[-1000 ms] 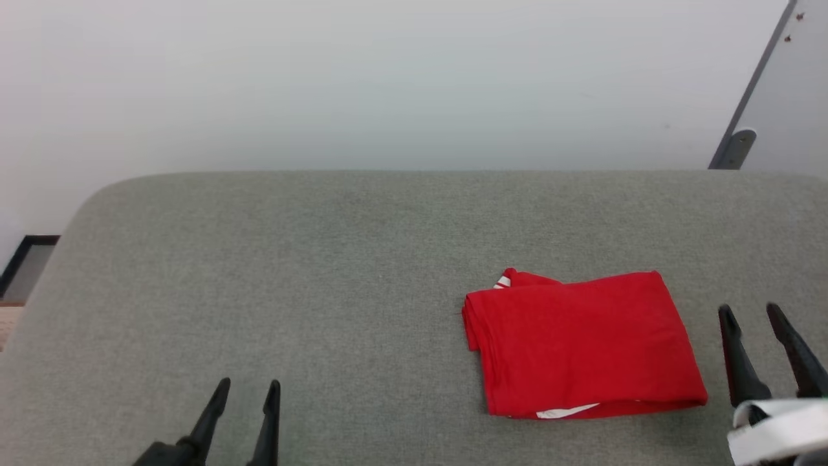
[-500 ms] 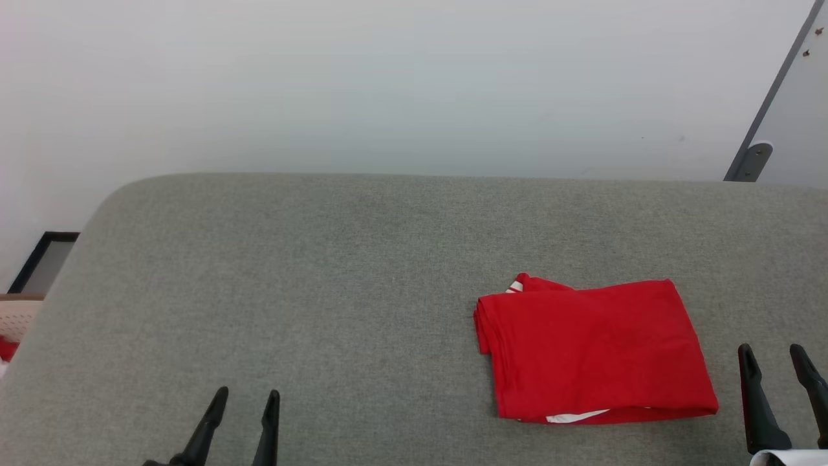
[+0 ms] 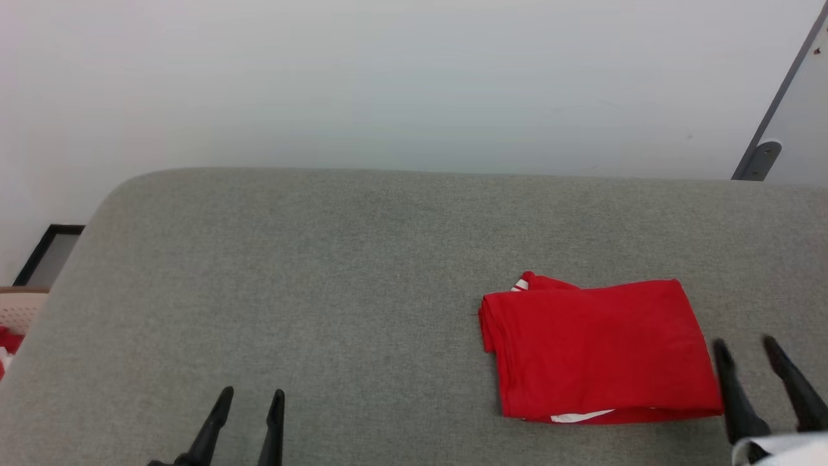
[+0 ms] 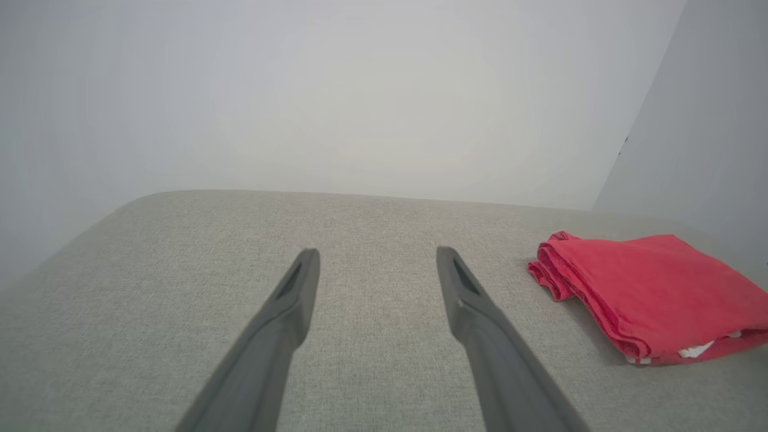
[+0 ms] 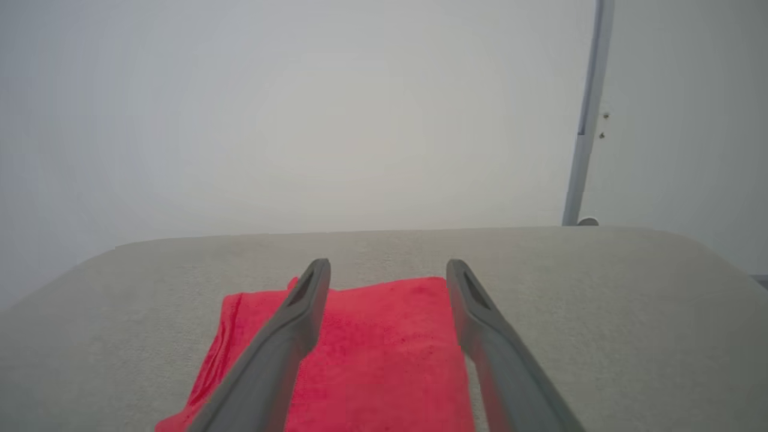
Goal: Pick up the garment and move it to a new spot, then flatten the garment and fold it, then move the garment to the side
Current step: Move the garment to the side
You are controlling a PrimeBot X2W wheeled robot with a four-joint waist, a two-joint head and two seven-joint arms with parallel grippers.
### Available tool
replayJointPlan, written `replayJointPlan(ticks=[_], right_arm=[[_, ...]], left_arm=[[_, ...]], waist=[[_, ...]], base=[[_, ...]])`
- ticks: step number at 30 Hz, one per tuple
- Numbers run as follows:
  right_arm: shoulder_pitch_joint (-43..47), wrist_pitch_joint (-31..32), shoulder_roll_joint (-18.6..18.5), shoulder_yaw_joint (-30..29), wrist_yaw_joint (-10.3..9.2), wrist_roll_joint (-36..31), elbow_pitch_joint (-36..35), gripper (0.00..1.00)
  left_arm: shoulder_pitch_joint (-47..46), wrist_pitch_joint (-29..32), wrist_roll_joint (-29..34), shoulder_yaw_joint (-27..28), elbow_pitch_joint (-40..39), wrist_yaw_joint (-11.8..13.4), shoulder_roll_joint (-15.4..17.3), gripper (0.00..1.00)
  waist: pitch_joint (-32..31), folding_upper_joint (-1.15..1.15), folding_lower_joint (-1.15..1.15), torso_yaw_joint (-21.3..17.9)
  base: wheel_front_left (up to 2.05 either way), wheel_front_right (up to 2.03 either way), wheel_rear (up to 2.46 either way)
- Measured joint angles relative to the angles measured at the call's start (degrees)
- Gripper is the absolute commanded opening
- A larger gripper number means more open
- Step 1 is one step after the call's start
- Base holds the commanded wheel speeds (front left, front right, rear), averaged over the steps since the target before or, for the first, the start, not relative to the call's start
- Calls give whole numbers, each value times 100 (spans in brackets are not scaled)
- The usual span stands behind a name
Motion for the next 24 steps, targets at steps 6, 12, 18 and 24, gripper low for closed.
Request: replayJointPlan(ticks=[6,12,18,24], right_arm=[[-851,612,-620,279,1,201,264,100],[-1762,2549,-1524,884,1,488,1036,100],[-2311,4620,-2113,1385,1,1603,1443,100],[-2862,5414,-2286,1607,1,1957,1624,100]], left_arm=[[-168,0,-7,-153,23,0,-23,100],[-470,0,-8,-292,112,0,-45,100],[-817,0,-9,-449,223,0,-97,100],[-1277,0,-31,-665,301,0,-131,100]], waist=[[93,0,0,61],[349,0,0,143],[697,0,0,210],[1126,0,0,278]], base=[[0,0,0],[0,0,0],[0,0,0],[0,0,0]])
